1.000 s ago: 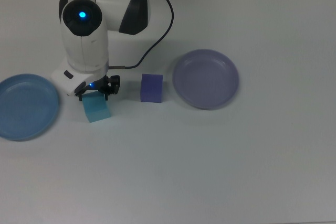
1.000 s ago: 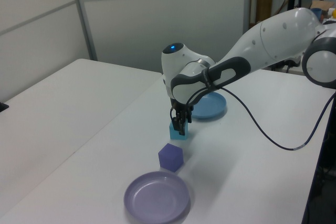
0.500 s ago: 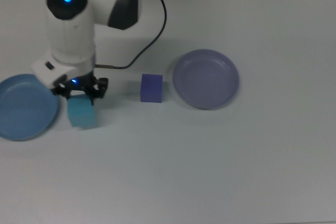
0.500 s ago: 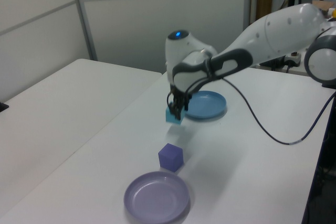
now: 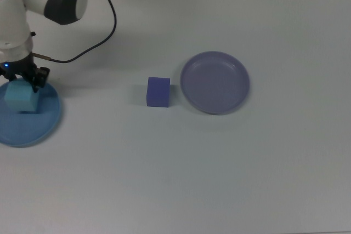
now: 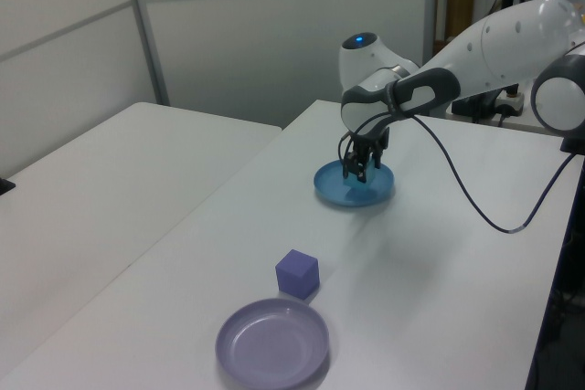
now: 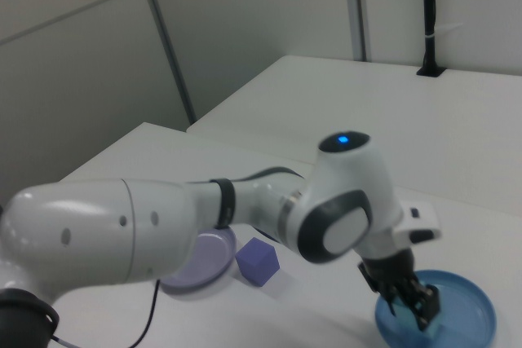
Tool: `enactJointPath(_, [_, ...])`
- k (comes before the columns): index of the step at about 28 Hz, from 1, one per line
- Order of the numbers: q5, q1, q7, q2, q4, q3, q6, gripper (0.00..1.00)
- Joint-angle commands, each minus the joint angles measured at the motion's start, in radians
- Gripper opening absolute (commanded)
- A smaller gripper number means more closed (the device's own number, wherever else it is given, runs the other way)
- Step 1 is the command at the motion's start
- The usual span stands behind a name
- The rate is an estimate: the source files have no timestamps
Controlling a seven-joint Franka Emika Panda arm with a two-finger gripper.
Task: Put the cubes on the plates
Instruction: 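Carry the cyan cube over the light blue plate and lower it, then open the gripper to release the cyan cube and rise, then move the gripper over the purple cube and lower onto it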
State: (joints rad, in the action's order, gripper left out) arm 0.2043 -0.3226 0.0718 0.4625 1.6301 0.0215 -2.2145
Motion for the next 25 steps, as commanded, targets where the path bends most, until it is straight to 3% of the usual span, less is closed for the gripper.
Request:
enactJointPath(1, [-0.029,-0.012,0.029,-0.001,-0.001,0.006,-0.042,0.66])
enactJointPath(3, [-0.039,-0.015,0.029,-0.004,-0.003,0.006,-0.042,0.83])
enactJointPath(4, [-0.057,-0.016,0.031,-0.008,-0.004,0.006,-0.042,1.00])
enactJointPath(13, [-0.065,-0.015,0.040,-0.033,-0.009,0.006,-0.041,1.00])
enactJointPath(17, [-0.075,-0.006,0.040,-0.099,-0.003,-0.005,-0.012,1.00])
enactJointPath(19, [-0.101,0.003,0.043,-0.128,-0.003,-0.011,0.054,1.00])
enactJointPath(20, [-0.144,0.026,0.054,-0.146,-0.004,-0.029,0.127,1.00])
enactJointPath(23, [-0.204,0.063,0.063,-0.169,-0.003,-0.060,0.218,1.00])
enactJointPath(25, [-0.223,0.095,0.057,-0.177,0.000,-0.072,0.266,1.00])
